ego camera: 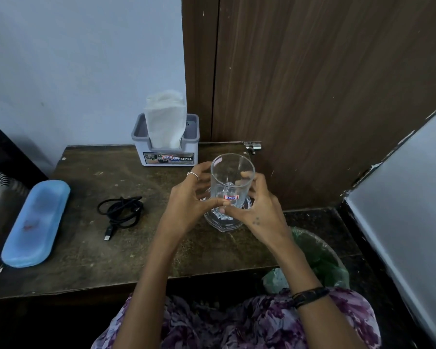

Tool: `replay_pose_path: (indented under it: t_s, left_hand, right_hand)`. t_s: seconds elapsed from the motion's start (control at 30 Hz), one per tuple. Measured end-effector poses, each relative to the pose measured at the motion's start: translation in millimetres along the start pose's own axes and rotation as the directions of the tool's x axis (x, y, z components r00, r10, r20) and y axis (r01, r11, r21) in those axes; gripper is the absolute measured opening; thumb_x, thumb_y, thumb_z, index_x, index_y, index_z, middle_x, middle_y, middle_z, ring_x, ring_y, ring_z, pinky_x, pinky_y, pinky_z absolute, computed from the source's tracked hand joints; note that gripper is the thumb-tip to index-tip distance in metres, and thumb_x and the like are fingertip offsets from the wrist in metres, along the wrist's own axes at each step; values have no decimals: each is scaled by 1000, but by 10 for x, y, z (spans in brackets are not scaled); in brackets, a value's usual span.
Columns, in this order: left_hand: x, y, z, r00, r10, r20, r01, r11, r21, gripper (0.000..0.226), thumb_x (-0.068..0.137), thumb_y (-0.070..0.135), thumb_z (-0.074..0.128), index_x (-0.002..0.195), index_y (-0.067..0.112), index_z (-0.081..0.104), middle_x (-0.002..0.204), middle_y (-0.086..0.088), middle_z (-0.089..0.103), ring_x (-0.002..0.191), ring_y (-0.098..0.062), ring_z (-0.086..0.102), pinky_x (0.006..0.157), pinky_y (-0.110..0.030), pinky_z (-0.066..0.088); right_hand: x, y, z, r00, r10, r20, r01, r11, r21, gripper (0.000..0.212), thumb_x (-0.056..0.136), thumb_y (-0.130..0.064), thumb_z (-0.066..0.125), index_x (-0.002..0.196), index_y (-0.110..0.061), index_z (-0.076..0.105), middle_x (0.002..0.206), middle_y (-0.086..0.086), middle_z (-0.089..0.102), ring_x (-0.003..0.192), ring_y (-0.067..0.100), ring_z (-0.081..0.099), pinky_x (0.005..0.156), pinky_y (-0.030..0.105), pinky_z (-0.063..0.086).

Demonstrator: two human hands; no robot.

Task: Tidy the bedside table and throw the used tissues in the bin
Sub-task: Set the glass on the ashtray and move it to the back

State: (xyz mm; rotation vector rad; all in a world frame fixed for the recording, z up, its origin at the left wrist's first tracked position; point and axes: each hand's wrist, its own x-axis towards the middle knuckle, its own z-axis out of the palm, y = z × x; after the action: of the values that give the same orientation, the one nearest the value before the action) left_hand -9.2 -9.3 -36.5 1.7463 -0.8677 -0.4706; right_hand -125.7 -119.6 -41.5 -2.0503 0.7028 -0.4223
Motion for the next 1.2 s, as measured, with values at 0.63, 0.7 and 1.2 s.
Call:
replay_pose_path:
  t_s: [0.63,0.7,1.2]
  left_hand:
    - [-371,-161,368,946,-181,-269,199,979,40,106,61,20,84,145,10,20,147,-11,24,136,-22,28,102,-18,21]
    - [-437,-171,441,942,-217,-256,228,974,15,111,58,19,87,145,11,18,143,-10,24,131,-21,33,100,-19,24]
    - [-262,-378,381,941,-221,-258,175,966,-189,67,62,-5,80,118,6,44,122,-10,59,111,-16,59,96,-17,46]
  right_hand:
    - [-115,182,-149,990,84,109,-96,989,109,73,84,-3,65,145,-23,29,149,-2,38,135,6,34,109,21,25]
    - [-138,234,-144,987,127,100,-135,988,78,72,85,-1,64,146,-15,29,150,6,37,137,13,35,108,21,26]
    - [-48,282,6,990,135,-29,-131,984,119,61,79,-11,73,134,-10,48,128,5,58,96,8,56,66,-2,43]
